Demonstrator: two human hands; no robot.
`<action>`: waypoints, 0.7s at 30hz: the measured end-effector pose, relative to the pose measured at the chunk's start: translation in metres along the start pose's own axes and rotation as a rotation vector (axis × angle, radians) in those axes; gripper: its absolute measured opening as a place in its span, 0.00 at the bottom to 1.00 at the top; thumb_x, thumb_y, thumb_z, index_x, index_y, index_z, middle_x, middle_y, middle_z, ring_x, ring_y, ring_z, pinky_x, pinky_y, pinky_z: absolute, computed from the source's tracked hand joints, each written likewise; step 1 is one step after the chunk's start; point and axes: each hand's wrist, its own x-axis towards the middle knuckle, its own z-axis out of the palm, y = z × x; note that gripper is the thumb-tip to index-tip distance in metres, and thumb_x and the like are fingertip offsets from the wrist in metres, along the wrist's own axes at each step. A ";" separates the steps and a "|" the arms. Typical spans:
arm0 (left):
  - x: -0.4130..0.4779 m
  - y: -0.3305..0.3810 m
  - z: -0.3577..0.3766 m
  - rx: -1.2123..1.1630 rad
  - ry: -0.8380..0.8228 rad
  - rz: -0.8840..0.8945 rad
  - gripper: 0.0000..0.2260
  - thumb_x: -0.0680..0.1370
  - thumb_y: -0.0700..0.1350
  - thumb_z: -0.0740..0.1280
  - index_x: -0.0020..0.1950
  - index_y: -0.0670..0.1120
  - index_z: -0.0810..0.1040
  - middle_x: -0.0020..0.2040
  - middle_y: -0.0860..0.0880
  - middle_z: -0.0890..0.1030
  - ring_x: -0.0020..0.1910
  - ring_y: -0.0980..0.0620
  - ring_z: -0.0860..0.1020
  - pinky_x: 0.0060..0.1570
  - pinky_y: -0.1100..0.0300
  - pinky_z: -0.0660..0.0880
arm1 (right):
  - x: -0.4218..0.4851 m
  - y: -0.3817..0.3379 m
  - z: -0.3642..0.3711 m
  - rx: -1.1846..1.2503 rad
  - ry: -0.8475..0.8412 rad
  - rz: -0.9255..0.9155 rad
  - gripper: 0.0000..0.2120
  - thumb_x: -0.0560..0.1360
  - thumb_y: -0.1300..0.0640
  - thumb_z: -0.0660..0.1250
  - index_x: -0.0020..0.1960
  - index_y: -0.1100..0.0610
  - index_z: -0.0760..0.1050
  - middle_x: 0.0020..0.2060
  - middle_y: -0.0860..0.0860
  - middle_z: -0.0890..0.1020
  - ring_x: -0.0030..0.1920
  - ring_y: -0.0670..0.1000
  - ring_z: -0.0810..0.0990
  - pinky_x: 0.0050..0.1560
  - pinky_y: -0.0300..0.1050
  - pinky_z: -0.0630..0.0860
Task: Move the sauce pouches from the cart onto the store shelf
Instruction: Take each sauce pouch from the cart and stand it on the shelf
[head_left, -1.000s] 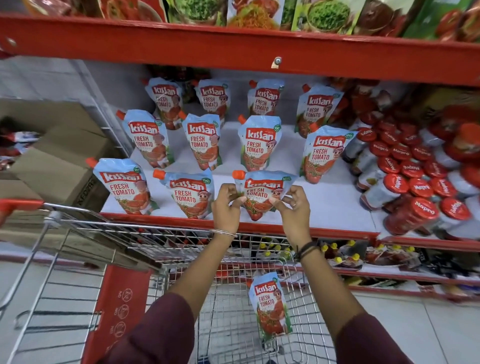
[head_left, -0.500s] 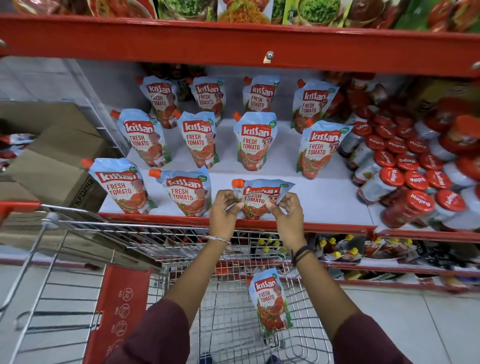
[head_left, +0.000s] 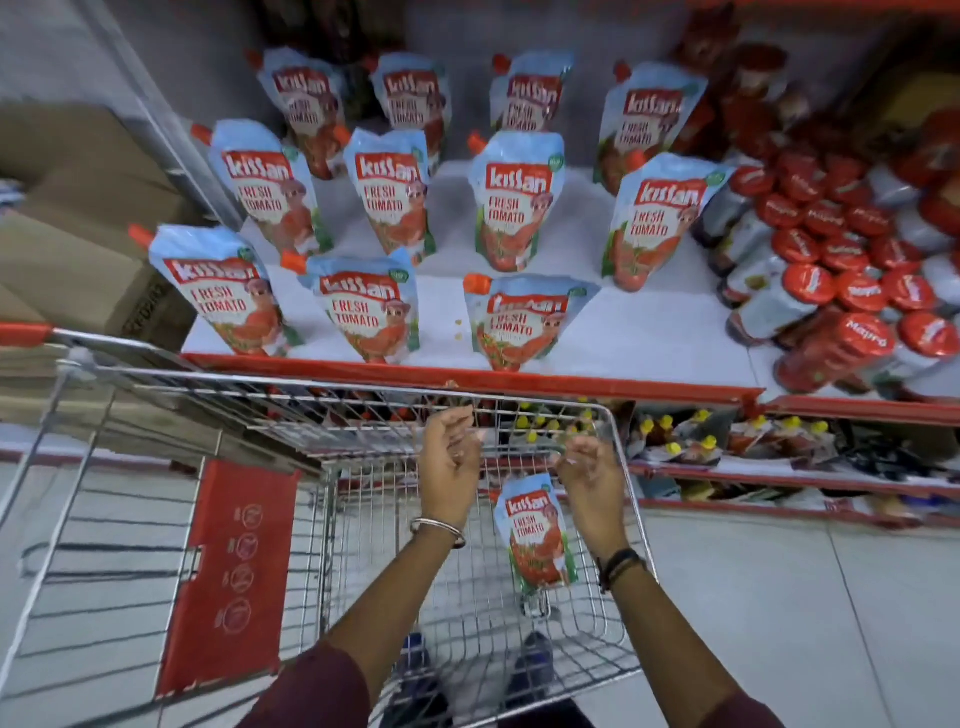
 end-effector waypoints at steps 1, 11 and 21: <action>-0.005 -0.015 0.001 0.007 -0.017 -0.048 0.12 0.73 0.45 0.67 0.54 0.57 0.72 0.55 0.52 0.77 0.57 0.51 0.77 0.57 0.52 0.76 | 0.001 0.018 0.000 -0.042 -0.024 0.069 0.09 0.73 0.65 0.68 0.49 0.54 0.73 0.47 0.52 0.79 0.52 0.53 0.80 0.56 0.54 0.78; -0.033 -0.146 0.016 0.286 -0.154 -0.576 0.17 0.73 0.39 0.67 0.61 0.42 0.69 0.55 0.44 0.77 0.54 0.46 0.77 0.58 0.49 0.75 | 0.039 0.185 0.013 -0.585 -0.424 0.427 0.11 0.64 0.58 0.71 0.45 0.61 0.78 0.35 0.50 0.83 0.35 0.41 0.82 0.27 0.27 0.74; -0.037 -0.203 0.042 0.024 -0.069 -1.026 0.13 0.72 0.30 0.62 0.31 0.44 0.74 0.19 0.52 0.78 0.28 0.48 0.78 0.21 0.65 0.74 | 0.033 0.165 0.033 -0.889 -0.271 0.489 0.27 0.71 0.55 0.69 0.65 0.62 0.63 0.61 0.62 0.71 0.61 0.63 0.74 0.58 0.54 0.75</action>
